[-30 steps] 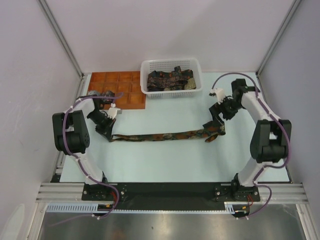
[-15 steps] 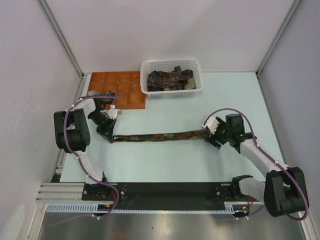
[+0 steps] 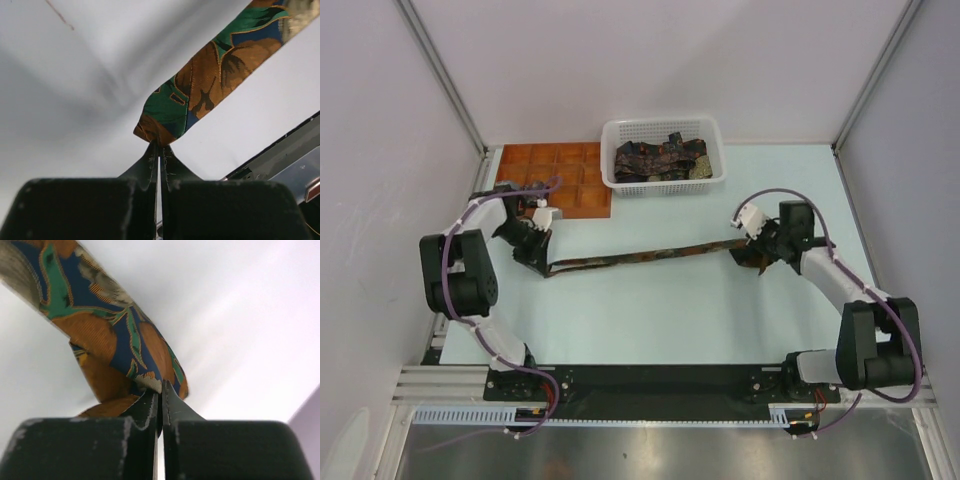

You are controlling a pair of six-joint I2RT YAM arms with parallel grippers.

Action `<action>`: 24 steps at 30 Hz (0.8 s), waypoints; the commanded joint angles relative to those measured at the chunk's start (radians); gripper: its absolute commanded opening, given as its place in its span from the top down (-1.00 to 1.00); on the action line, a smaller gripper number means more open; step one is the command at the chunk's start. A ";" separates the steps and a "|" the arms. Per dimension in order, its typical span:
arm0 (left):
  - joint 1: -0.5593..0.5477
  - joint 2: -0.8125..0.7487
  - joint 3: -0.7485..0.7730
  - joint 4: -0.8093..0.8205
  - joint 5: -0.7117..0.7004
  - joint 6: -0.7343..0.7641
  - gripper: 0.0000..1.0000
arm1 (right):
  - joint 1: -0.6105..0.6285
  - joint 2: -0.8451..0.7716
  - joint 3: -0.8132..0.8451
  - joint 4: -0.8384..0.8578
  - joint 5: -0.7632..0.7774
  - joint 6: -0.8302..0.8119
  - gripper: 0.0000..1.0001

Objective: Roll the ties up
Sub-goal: Flatten out the tie at the center of the board.

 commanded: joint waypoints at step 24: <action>-0.055 0.052 0.028 -0.082 -0.152 0.085 0.99 | 0.020 0.775 0.851 -1.286 -0.106 -0.475 0.66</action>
